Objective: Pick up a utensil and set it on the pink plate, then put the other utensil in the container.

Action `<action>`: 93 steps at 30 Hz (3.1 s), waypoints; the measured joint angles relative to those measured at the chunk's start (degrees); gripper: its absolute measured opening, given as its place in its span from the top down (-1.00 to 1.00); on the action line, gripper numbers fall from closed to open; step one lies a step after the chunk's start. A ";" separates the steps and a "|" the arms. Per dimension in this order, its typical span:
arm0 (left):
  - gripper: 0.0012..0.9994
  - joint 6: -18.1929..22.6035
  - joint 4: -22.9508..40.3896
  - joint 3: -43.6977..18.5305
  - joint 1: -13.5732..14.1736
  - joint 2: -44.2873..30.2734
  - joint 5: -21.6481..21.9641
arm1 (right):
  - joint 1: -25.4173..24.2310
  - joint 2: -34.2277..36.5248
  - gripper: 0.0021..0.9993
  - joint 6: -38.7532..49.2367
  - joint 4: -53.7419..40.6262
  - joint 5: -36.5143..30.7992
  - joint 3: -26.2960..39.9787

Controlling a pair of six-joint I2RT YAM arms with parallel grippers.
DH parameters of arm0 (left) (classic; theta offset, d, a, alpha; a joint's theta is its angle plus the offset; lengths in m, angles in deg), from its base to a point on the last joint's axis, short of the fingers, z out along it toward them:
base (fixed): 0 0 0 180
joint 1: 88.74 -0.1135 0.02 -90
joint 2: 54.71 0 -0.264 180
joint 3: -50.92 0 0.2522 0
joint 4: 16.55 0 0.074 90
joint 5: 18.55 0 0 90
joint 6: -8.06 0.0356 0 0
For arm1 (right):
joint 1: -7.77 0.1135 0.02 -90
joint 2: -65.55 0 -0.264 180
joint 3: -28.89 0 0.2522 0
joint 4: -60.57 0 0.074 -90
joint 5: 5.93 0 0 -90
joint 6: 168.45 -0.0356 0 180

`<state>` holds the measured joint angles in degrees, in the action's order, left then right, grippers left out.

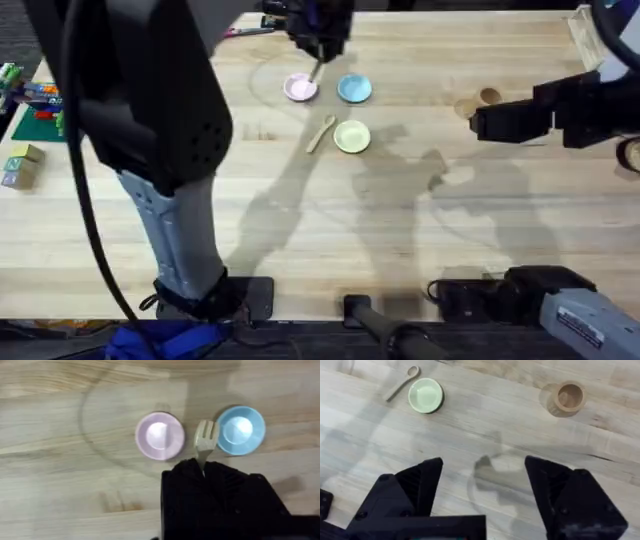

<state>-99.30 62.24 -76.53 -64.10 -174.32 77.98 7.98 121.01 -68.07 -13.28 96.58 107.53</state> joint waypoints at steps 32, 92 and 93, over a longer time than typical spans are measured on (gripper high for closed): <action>0.92 6.02 -22.49 20.90 -8.55 0.00 -3.81 | 0.00 0.00 -0.99 0.00 0.00 0.00 0.00; -0.99 7.99 -7.60 43.02 -8.55 51.19 -7.73 | 0.00 0.00 -1.00 -1.87 0.06 0.42 0.00; -0.99 8.17 -7.16 43.88 -8.55 53.02 -8.63 | 0.00 0.00 -1.00 -2.31 0.09 0.39 0.00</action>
<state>-91.13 55.09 -32.66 -72.65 -121.30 69.35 7.98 121.01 -70.38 -13.19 96.97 107.53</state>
